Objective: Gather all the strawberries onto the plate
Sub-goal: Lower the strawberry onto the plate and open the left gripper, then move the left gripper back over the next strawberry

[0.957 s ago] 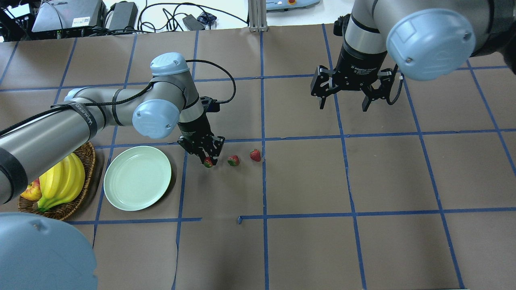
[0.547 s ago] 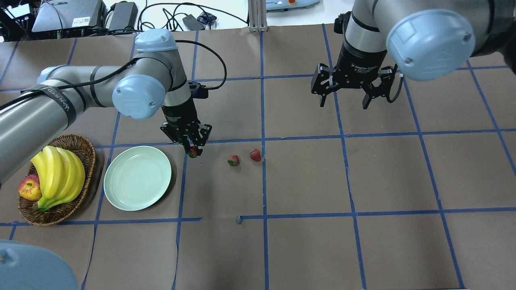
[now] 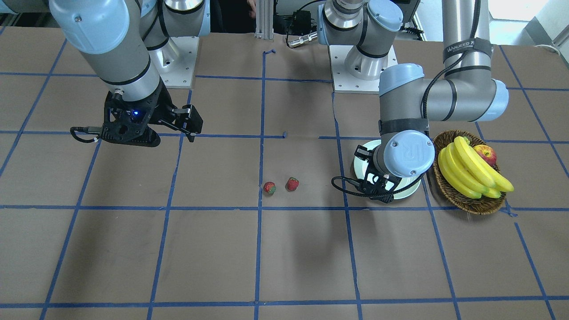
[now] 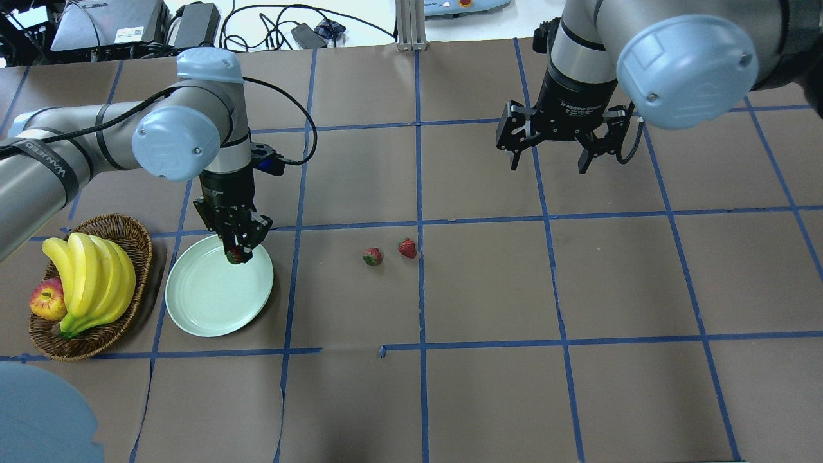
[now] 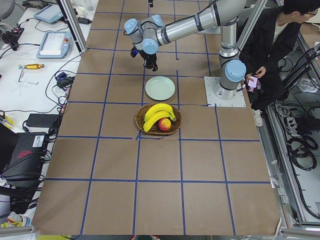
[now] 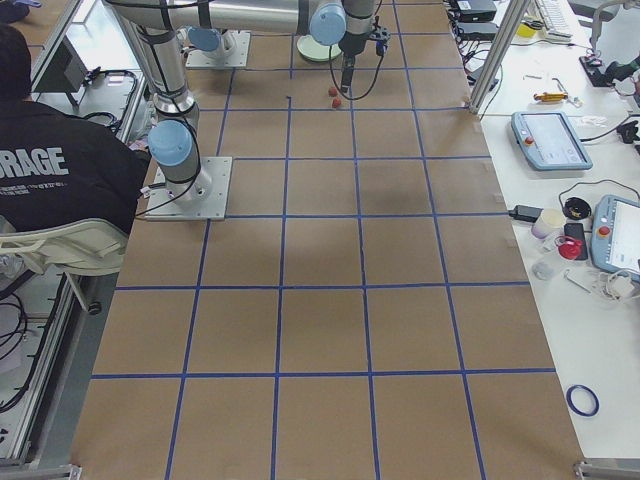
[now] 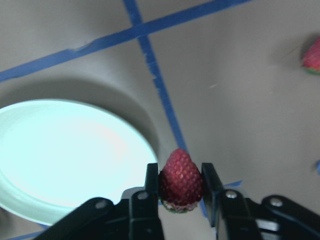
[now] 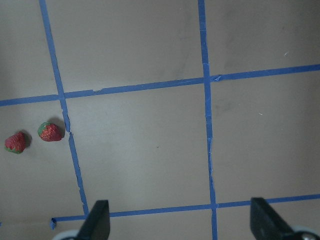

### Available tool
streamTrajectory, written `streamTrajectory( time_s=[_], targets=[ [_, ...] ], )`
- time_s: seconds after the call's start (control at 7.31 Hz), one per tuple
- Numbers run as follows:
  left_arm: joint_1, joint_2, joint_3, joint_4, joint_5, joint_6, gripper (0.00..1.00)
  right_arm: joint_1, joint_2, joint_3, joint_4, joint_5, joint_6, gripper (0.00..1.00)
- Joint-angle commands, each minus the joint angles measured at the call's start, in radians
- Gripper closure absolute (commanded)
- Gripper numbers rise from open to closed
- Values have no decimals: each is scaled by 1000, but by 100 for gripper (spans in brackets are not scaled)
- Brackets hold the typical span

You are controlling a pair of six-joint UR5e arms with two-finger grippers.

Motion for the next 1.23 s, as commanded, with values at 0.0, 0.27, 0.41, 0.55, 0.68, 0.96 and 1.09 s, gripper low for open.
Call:
streamTrajectory(
  time_s=[0.0, 0.27, 0.41, 0.55, 0.68, 0.96, 1.09],
  targets=[
    [19, -28, -69, 71, 39, 36, 100, 0, 0, 0, 1, 0, 0, 0],
    [19, -43, -66, 95, 23, 35, 12, 0, 0, 2, 1, 2, 9, 0],
    [17, -27, -47, 96, 23, 44, 1, 0, 0, 2, 4, 3, 12, 0],
    [17, -16, -34, 99, 19, 41, 0, 0, 0, 2, 2, 2, 3, 0],
    [10, -2, 2, 113, -76, 10, 0, 0, 1, 2, 4, 2, 7, 0],
    [-45, -3, 29, 119, -176, -215, 0, 0, 1, 2, 5, 2, 10, 0],
    [-94, -11, 29, 195, -199, -320, 0, 0, 1, 2, 7, 2, 12, 0]
  ],
)
